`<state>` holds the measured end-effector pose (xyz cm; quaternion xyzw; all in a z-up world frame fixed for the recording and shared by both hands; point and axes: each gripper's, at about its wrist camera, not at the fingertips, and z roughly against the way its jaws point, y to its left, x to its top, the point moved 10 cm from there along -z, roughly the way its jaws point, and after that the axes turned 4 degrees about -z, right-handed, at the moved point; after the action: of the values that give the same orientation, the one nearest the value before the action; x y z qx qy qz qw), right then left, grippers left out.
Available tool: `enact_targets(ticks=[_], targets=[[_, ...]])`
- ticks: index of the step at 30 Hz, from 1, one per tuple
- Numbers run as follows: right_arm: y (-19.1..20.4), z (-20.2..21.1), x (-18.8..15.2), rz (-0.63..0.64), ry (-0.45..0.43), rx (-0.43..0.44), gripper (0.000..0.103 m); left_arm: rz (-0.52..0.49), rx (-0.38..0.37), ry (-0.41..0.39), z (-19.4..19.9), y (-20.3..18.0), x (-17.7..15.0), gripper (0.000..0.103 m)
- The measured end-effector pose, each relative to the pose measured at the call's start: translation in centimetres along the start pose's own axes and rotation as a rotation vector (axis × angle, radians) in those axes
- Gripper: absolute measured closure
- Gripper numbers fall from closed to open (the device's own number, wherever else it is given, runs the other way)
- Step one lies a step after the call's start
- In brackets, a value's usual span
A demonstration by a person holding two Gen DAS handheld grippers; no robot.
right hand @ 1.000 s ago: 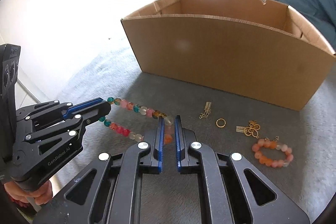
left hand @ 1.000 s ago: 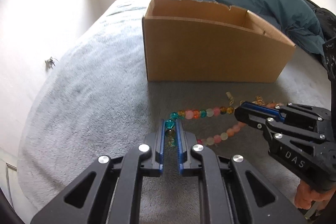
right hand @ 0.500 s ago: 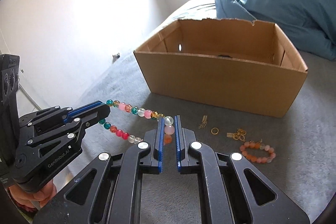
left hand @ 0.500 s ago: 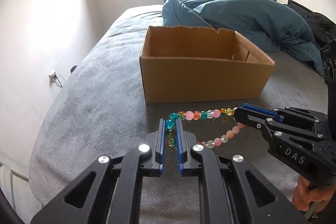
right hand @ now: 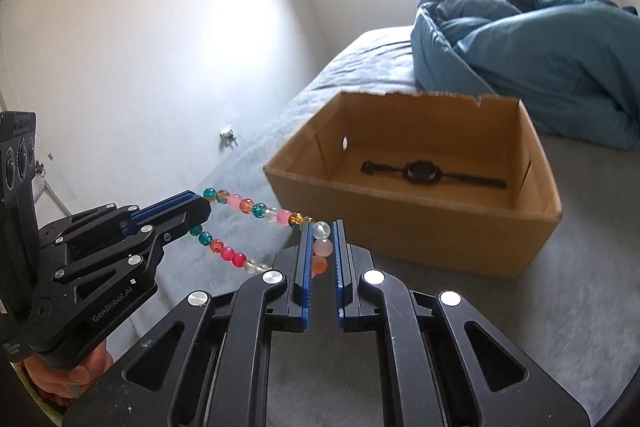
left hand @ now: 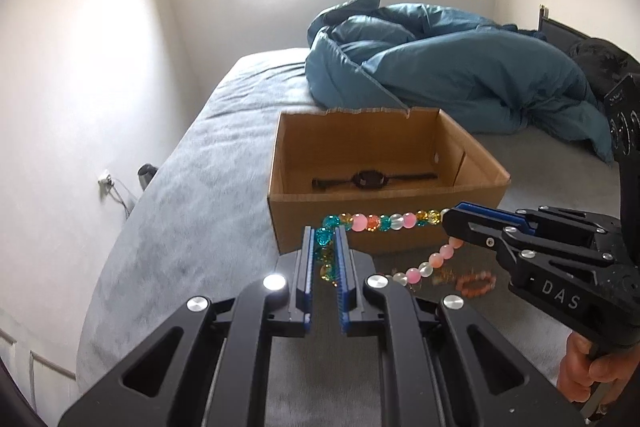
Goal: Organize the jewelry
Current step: 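Carry the bead bracelet into the box and open both tools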
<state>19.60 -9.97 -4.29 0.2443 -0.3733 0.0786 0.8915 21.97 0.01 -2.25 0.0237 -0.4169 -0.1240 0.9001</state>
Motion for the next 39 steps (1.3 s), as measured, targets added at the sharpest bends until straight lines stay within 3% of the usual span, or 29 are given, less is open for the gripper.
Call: enact_targets(ticks=[6, 10, 15, 21, 30, 39], targets=[[-1.0, -1.6, 4.7, -0.019, 0.017, -0.009, 0.095, 0.001, -0.049, -0.011, -2.7, 0.9, 4.9, 0.094], [-3.1, -5.2, 6.6, -0.071, 0.095, -0.013, 0.095, -0.001, -0.106, 0.066, -7.5, 1.5, 7.2, 0.094], [-5.9, -10.7, 5.9, -0.166, 0.249, -0.021, 0.095, -0.026, -0.105, 0.207, -14.6, 1.9, 6.9, 0.094], [-7.6, -16.0, 3.5, -0.201, 0.414, -0.042, 0.095, -0.133, -0.077, 0.327, -19.7, 1.1, 4.6, 0.094], [-7.4, -19.1, 1.3, -0.172, 0.551, -0.038, 0.095, -0.230, -0.042, 0.398, -22.1, 0.9, 3.2, 0.093], [-7.4, -19.7, 0.8, -0.178, 0.573, -0.037, 0.091, -0.232, -0.012, 0.400, -22.0, 1.6, 3.7, 0.093]])
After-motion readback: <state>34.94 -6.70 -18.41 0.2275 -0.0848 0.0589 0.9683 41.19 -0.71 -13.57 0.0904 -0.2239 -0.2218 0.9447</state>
